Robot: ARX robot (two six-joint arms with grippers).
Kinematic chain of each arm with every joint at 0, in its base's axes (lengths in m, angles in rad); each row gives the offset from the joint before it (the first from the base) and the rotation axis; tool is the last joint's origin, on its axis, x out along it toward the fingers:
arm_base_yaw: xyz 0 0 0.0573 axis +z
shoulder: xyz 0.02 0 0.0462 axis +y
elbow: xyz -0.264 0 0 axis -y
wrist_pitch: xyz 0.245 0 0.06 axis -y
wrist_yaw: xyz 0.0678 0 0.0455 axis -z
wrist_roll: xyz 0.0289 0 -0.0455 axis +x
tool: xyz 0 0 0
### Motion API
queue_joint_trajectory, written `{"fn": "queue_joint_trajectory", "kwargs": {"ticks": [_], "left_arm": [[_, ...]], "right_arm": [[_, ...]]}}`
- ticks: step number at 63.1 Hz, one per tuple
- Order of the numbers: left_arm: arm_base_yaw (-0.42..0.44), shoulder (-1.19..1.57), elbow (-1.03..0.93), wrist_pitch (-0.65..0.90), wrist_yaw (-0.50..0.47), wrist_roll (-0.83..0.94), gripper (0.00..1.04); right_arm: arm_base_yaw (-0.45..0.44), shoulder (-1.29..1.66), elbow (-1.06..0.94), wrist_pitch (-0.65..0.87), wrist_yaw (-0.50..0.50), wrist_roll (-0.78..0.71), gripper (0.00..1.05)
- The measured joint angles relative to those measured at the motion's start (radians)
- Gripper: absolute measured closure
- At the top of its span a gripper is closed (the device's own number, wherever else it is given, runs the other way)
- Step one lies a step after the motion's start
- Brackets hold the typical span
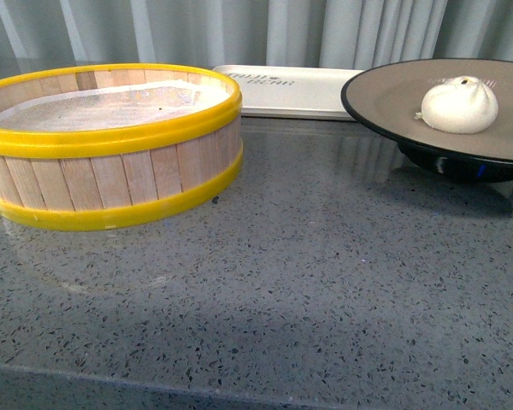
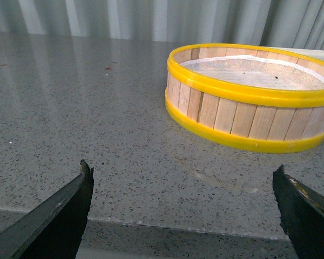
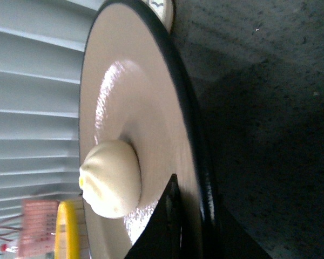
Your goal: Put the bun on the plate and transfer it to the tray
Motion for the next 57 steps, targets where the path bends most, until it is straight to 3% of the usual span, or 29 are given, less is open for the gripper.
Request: {"fn": "queue_joint_trajectory", "kwargs": {"ticks": [28, 42, 57], "left_arm": [[0.0, 0.0, 0.0, 0.0, 0.0, 0.0, 0.07], [0.0, 0.0, 0.0, 0.0, 0.0, 0.0, 0.07], [0.0, 0.0, 0.0, 0.0, 0.0, 0.0, 0.07]], "right_arm": [[-0.027, -0.007, 0.037, 0.147, -0.001, 0.064, 1.02], [-0.045, 0.251, 0.309, 0.142, -0.01, 0.108, 1.02], [-0.009, 0.509, 0.673, -0.047, -0.023, 0.12, 1.02]]}}
